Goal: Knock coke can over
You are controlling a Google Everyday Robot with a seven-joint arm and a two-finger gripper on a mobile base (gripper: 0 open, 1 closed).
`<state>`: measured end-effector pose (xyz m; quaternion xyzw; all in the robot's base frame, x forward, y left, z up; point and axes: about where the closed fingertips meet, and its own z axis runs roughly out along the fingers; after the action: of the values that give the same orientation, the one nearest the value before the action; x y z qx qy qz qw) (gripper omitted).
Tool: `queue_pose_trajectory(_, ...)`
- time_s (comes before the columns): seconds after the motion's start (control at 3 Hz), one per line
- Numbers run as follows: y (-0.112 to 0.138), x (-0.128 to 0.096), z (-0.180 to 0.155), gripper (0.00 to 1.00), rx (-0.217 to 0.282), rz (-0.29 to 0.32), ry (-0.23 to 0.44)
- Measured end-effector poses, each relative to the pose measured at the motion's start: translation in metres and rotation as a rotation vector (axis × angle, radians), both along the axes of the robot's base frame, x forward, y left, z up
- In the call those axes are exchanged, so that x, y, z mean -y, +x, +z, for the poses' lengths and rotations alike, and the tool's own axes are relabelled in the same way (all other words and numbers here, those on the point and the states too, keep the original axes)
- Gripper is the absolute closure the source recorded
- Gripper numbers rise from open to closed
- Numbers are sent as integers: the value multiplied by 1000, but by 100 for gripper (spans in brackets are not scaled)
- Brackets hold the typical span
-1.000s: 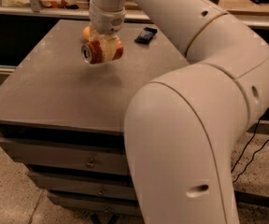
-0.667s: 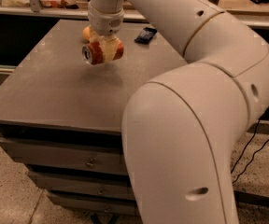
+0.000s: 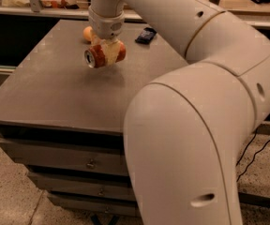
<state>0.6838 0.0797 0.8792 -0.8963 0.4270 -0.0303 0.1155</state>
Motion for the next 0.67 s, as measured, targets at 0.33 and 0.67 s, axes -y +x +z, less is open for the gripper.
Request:
queue_pose_trajectory(0.33,-3,0,-6,100,-11,-3,-13)
queue_pose_trajectory(0.67,-3,-1,-12,100,-13,-14,-16)
